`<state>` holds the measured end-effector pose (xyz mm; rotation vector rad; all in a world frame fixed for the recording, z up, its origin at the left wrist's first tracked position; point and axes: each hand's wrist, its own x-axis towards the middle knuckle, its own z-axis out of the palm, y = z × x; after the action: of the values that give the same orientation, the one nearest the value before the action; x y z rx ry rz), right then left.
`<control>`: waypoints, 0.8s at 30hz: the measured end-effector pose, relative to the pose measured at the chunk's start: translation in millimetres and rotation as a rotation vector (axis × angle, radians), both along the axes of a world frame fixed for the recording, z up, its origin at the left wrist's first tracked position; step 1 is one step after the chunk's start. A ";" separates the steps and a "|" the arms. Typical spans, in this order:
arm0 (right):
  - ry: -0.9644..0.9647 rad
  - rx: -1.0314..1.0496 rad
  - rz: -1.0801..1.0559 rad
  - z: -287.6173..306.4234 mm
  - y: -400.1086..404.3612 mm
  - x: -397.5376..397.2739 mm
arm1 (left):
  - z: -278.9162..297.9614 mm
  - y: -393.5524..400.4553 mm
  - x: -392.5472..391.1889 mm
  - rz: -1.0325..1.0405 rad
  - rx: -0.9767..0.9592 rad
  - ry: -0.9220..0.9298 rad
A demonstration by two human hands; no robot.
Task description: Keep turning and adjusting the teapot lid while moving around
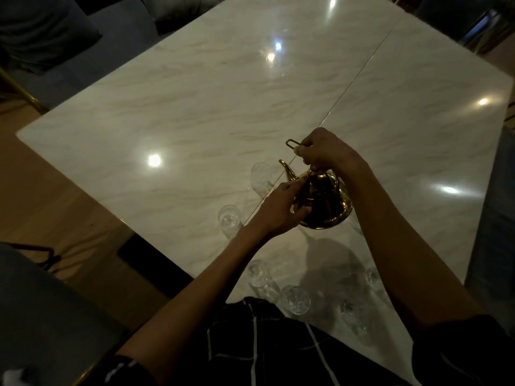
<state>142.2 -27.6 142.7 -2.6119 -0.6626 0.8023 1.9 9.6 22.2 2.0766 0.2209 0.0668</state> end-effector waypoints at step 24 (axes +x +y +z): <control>0.015 -0.001 -0.005 -0.1 -0.1 -3.9 | -3.6 1.1 0.2 -0.007 -0.005 0.005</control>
<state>138.3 -27.7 142.7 -2.6053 -0.6515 0.8198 2.1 10.7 18.6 2.0723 0.2165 0.0571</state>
